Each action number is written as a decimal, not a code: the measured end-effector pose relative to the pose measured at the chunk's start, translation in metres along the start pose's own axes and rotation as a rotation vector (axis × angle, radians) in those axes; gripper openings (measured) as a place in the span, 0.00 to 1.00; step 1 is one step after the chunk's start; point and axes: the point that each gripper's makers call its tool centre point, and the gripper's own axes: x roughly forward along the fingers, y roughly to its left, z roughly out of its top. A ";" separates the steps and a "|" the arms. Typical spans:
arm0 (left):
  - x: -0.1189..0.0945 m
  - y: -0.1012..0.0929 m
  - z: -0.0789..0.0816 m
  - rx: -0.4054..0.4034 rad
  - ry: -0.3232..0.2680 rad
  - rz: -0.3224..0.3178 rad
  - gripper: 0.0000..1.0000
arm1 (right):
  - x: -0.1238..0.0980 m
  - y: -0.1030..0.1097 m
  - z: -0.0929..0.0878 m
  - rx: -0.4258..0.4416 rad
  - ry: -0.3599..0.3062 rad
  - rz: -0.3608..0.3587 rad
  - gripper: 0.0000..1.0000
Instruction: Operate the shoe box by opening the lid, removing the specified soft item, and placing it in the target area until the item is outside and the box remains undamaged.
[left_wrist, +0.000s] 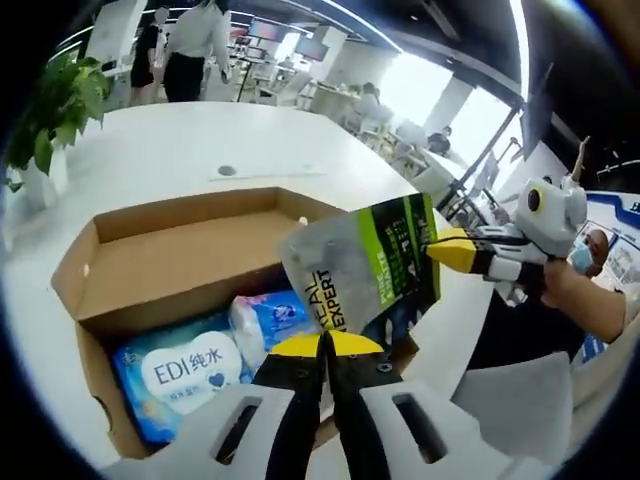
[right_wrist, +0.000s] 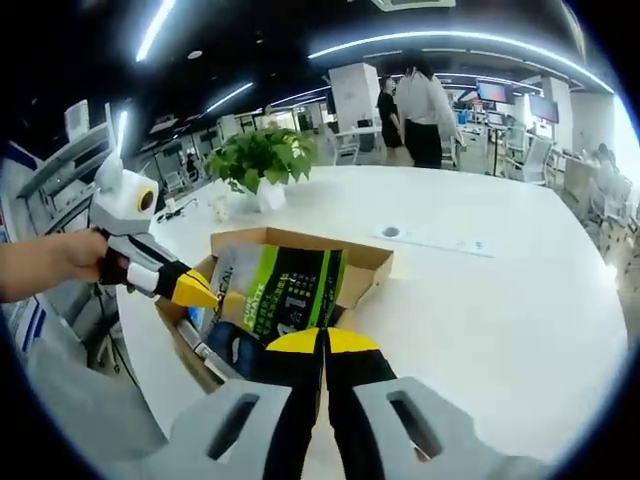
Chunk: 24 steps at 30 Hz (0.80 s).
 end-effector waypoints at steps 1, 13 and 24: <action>0.002 -0.002 0.001 -0.001 0.001 0.001 0.00 | -0.001 -0.002 0.000 0.000 0.000 -0.003 0.00; 0.029 -0.037 0.017 0.009 0.013 -0.023 0.00 | -0.024 -0.046 -0.001 0.034 0.000 -0.065 0.00; 0.052 -0.060 0.023 -0.006 0.031 -0.024 0.00 | -0.036 -0.078 -0.004 0.050 0.016 -0.094 0.00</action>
